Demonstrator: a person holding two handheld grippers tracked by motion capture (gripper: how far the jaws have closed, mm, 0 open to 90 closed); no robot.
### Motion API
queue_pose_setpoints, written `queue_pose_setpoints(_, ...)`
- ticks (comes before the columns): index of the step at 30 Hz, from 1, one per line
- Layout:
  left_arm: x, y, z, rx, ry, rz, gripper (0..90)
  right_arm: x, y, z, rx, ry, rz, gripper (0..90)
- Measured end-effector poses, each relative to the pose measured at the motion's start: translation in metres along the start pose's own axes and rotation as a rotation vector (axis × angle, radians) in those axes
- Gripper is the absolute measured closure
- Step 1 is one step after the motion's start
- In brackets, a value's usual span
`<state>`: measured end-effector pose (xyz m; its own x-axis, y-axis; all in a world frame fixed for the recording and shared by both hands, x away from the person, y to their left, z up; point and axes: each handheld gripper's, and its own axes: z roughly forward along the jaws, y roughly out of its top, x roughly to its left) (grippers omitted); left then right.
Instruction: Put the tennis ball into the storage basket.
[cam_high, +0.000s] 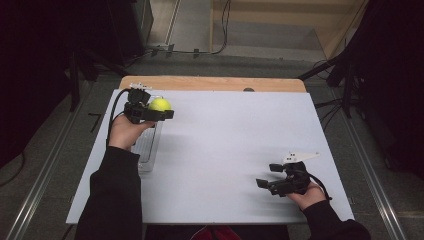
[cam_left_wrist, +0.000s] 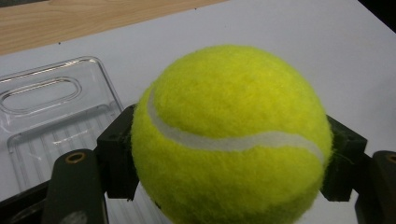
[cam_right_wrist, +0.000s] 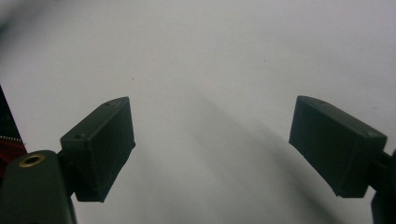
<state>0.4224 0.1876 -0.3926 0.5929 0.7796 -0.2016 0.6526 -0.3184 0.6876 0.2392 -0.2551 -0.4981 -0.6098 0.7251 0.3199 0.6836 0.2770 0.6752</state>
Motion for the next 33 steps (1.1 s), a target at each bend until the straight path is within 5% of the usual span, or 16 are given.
queue_pose_setpoints(33, 0.033, -0.013, -0.019, -0.023, 0.119, -0.101, 25.5, 0.0, 0.003, 0.003, 0.004, 0.007, -0.015, 12.2)
